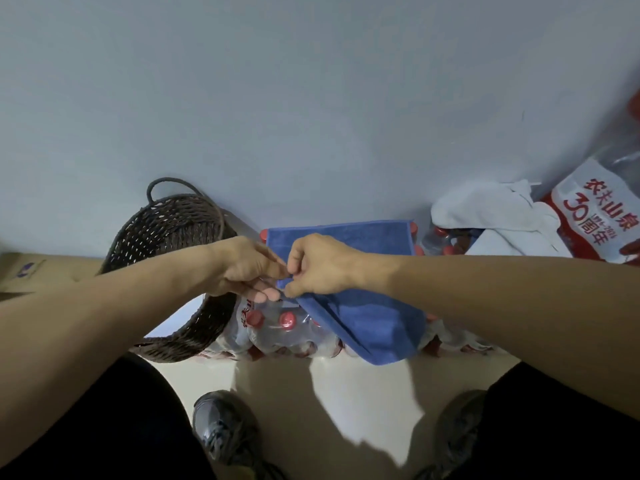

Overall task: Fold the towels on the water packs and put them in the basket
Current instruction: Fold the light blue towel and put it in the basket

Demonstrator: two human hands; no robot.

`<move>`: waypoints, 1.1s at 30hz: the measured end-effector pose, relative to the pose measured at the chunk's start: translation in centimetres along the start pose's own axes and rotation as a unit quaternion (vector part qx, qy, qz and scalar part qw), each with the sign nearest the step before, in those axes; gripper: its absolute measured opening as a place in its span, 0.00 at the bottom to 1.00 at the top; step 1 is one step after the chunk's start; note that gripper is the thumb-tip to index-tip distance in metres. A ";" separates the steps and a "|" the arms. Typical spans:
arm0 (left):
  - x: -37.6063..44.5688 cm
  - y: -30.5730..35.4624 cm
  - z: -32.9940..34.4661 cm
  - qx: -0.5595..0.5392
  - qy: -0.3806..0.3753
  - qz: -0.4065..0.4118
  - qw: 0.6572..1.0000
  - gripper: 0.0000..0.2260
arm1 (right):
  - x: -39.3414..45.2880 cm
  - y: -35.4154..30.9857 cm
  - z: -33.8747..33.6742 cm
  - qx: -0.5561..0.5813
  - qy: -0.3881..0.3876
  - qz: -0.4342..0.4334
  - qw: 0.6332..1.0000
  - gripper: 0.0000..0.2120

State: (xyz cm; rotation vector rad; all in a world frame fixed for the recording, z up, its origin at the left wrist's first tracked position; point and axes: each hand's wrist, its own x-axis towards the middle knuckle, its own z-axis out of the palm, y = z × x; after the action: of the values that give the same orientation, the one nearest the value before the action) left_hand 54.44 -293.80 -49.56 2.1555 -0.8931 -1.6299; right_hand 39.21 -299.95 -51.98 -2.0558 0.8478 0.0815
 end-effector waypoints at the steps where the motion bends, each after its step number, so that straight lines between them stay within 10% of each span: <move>1: 0.1 0.0 -0.2 0.003 -0.007 0.009 1.000 0.05 | 0.1 0.2 -0.1 0.006 0.004 -0.002 1.000 0.07; 8: -1.3 0.4 -1.7 0.368 0.001 0.169 0.914 0.16 | -0.2 0.6 -0.4 0.134 -0.073 -0.022 0.988 0.06; 20: -0.4 1.7 -1.1 0.343 -0.023 0.255 0.904 0.15 | -1.0 0.5 -1.6 0.237 0.025 -0.025 0.971 0.04; 24: -0.1 2.1 -1.2 0.303 -0.021 0.275 0.912 0.09 | -1.2 1.2 -1.0 0.284 0.060 -0.014 0.957 0.22; 33: -0.1 2.6 -2.6 0.191 0.045 0.306 0.931 0.08 | -2.1 3.2 -0.5 0.021 -0.046 0.063 0.997 0.14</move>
State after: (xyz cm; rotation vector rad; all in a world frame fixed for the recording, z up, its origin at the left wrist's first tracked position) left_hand 56.12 -296.12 -47.17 1.8532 -1.7507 -1.0997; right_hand 35.58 -300.40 -53.27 -1.9417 0.9135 0.2251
